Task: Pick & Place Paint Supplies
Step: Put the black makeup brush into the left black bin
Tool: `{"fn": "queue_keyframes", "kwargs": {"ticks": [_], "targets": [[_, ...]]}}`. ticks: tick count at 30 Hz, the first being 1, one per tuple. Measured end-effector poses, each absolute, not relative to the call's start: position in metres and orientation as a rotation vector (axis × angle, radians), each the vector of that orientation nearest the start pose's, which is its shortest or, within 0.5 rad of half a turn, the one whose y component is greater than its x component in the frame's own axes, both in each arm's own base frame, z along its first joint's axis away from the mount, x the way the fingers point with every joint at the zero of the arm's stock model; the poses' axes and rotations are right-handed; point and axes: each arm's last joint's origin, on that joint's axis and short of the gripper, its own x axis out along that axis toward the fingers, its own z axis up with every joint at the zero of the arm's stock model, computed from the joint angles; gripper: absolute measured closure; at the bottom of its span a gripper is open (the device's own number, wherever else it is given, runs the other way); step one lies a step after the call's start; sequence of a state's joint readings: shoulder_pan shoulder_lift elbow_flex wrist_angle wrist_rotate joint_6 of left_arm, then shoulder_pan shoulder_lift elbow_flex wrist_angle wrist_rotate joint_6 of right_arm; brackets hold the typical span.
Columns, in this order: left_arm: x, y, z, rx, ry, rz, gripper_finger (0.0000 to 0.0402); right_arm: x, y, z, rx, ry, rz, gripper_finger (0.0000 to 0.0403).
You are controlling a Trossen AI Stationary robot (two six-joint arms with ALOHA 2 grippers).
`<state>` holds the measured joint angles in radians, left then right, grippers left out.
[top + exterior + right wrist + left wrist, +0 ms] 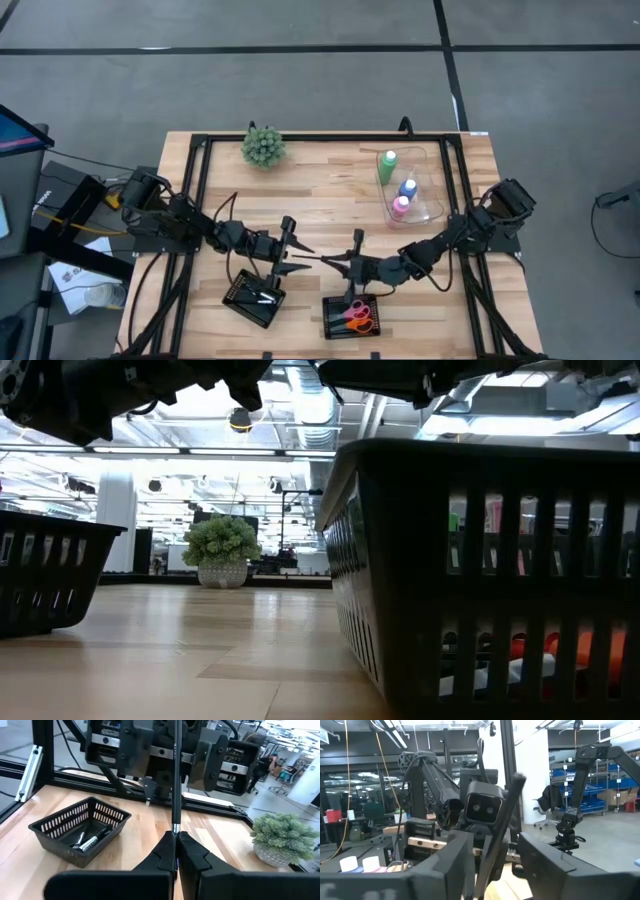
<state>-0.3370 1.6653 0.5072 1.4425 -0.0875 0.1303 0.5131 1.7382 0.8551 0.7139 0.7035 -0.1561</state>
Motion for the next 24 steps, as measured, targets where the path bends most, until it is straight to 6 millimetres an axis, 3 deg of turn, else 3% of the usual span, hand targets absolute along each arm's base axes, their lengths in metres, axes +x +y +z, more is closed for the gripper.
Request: {"fn": "queue_keyframes", "kwargs": {"ticks": [4, 9, 19, 24], "targets": [[0.2763, -0.0911, 0.1925, 0.068, -0.289, -0.220, 0.0286, 0.3182, 0.1574, 0.1975, -0.245, 0.153, -0.176, 0.0403], [0.2772, -0.0885, 0.1919, 0.084, -0.283, -0.207, 0.0381, 0.3183, 0.1577, 0.1975, -0.244, 0.152, -0.164, 0.0401], [0.2782, -0.0896, 0.1855, 0.114, -0.211, -0.216, 0.0392, 0.3165, 0.1606, 0.1949, -0.254, 0.174, -0.140, 0.0401], [0.2731, -0.0931, 0.1922, 0.122, -0.160, -0.237, 0.0392, 0.3147, 0.1623, 0.1878, -0.204, 0.235, -0.090, 0.0398]]}}
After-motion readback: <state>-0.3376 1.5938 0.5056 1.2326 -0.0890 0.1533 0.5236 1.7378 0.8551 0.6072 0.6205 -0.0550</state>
